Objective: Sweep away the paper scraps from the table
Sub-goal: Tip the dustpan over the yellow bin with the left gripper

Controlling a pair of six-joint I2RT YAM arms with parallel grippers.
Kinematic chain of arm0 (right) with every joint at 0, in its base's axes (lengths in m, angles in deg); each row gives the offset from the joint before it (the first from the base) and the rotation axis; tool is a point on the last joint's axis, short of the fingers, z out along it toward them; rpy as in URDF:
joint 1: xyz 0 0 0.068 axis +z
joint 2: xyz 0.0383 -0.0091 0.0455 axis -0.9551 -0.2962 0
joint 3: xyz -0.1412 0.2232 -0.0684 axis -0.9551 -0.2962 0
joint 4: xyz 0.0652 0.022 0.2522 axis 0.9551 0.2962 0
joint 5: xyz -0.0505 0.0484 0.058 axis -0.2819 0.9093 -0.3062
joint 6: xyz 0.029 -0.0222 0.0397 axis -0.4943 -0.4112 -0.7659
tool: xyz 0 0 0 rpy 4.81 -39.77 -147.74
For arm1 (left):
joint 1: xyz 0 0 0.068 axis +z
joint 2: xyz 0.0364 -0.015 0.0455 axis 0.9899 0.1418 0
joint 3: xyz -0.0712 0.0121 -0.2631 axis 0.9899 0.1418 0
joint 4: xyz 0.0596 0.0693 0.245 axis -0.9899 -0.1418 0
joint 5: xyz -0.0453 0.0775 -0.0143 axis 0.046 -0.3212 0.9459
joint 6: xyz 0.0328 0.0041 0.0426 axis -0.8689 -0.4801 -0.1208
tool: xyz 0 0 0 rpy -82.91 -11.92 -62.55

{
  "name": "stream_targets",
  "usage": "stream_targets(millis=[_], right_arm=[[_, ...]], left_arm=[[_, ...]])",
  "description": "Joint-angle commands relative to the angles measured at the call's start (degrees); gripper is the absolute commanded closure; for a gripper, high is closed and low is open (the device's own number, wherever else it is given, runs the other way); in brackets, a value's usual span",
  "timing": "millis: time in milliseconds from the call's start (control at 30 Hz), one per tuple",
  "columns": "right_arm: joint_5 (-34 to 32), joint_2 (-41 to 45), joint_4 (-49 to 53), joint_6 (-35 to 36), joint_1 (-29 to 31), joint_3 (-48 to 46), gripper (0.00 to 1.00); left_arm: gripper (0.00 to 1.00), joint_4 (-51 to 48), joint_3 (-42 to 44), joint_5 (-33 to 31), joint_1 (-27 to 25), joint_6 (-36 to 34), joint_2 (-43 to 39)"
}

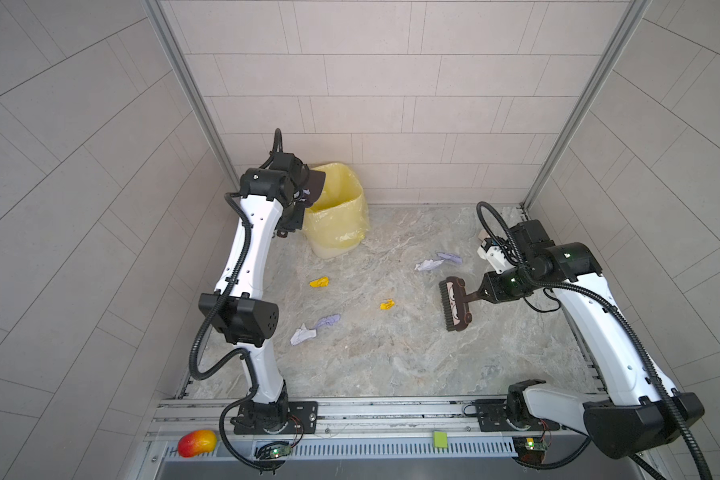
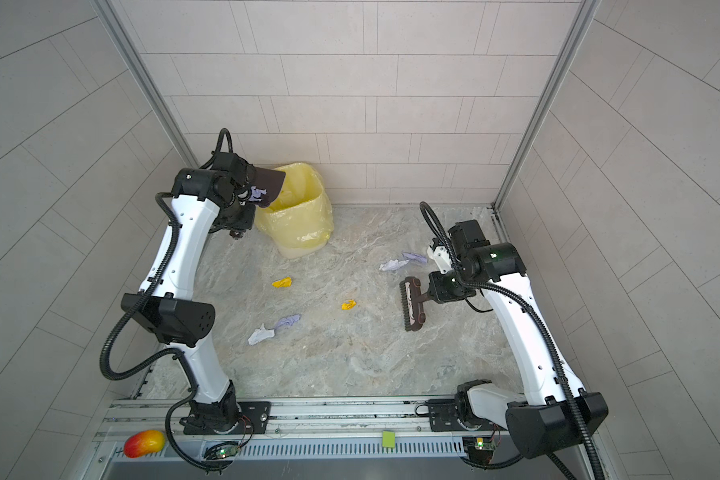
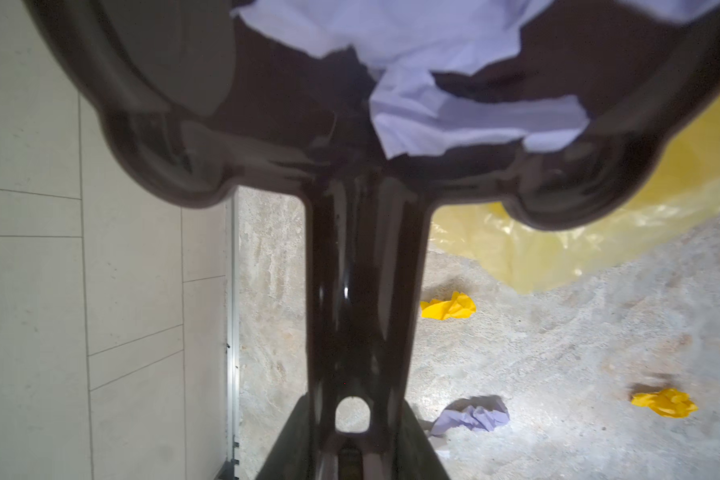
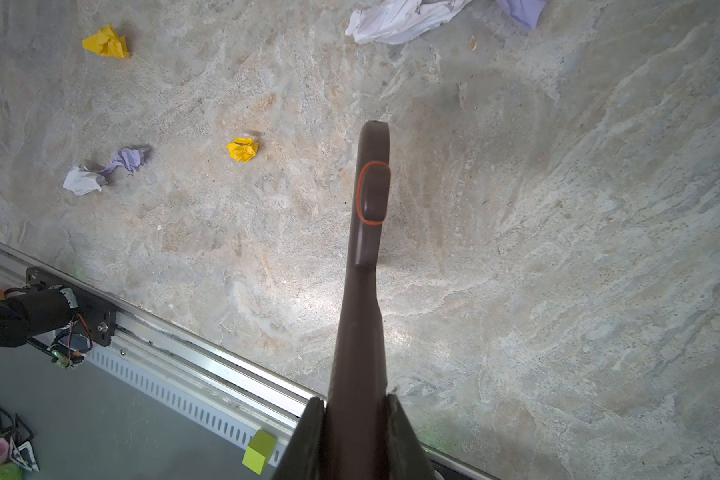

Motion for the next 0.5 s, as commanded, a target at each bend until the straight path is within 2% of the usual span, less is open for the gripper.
stream_targets(millis=[0,233,467], right_arm=[[1.67,0.62,0.86,0.95,-0.30,-0.20,1.00],[3.98,-1.27,0.90,1.19,-0.25,1.02,1.00],[4.65,-2.11,0.68,0.53,-0.26,1.20,1.00]], left_arm=[[1.00,-1.99,-2.75,-6.42,-0.61,-2.33,0.64],[1.00,-2.36,-4.90,-15.14,-2.10,-5.87,3.56],[1.00,0.34,-3.17,-27.06,-6.08,-13.71,4.89]])
